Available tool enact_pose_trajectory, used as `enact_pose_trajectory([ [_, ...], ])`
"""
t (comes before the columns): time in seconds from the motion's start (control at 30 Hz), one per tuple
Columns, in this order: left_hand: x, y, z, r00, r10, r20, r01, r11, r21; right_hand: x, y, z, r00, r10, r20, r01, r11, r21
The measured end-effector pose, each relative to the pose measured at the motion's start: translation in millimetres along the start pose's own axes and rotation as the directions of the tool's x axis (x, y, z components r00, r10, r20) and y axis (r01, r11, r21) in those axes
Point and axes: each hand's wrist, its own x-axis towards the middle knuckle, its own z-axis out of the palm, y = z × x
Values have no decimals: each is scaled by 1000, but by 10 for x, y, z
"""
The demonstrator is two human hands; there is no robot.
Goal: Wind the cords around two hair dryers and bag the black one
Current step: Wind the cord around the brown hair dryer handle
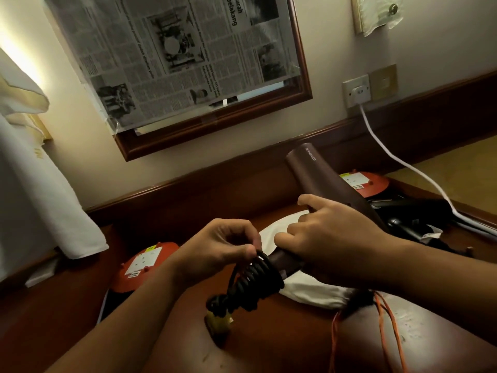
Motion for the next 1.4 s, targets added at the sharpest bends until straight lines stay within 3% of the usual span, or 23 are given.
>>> enact_pose_trajectory([
  [0.07, -45, -122, 70, 992, -2, -129, -16, 991, -133, -10, 19, -98, 998, 61, -18, -60, 997, 55],
  [0.2, -113, -364, 420, 900, -89, -426, 25, 988, -153, 33, -59, -225, 970, 244, -23, -234, 951, 201],
  [0.37, -173, -299, 891, 915, -199, -352, 148, 975, -167, 229, -50, -150, 891, 449, 61, -442, 832, 334],
  [0.5, -186, -266, 1051, 870, -265, -416, 125, 934, -334, 368, -28, -16, 862, 491, 123, -504, 812, 295],
  [0.53, -190, -277, 1041, 853, -287, -435, 158, 938, -310, 372, -12, 12, 863, 489, 125, -505, 825, 255],
  [0.6, -216, -268, 966, 828, -303, -471, 295, 951, -92, 364, 18, 67, 868, 472, 153, -493, 855, 159],
  [0.67, -248, -201, 831, 854, -167, -492, 362, 871, 333, 339, 22, 132, 877, 437, 198, -456, 887, 64],
  [0.73, -267, -30, 689, 936, -2, -352, 282, 601, 747, 325, -18, 192, 889, 388, 241, -400, 917, -1],
  [0.77, -254, 84, 613, 967, 38, -252, 204, 475, 856, 319, -51, 204, 895, 360, 264, -370, 929, -14],
  [0.8, -230, 207, 529, 988, 47, -148, 118, 390, 913, 314, -90, 207, 900, 327, 288, -336, 942, -18],
  [0.87, -150, 423, 340, 998, 1, 68, -65, 312, 948, 306, -173, 202, 918, 242, 314, -251, 968, -12],
  [0.93, -66, 521, 182, 986, 8, 167, -160, 328, 931, 288, -247, 163, 941, 156, 302, -169, 985, 19],
  [1.0, -11, 512, 75, 985, 80, 154, -173, 412, 895, 265, -272, 111, 951, 114, 287, -128, 991, 31],
  [1.13, 4, 234, 58, 977, 215, 2, -171, 776, 607, 207, -267, 24, 954, 79, 289, -104, 992, 74],
  [1.23, -34, -79, 171, 990, 64, -125, -34, 975, 221, 190, -315, -28, 949, 29, 314, -51, 997, 63],
  [1.3, -85, -258, 249, 984, -40, -174, 47, 998, 36, 189, -339, -8, 947, 13, 319, -35, 997, 62],
  [1.4, -237, -412, 358, 951, -181, -252, 169, 983, -68, 243, -352, 55, 938, -2, 346, -20, 998, 59],
])
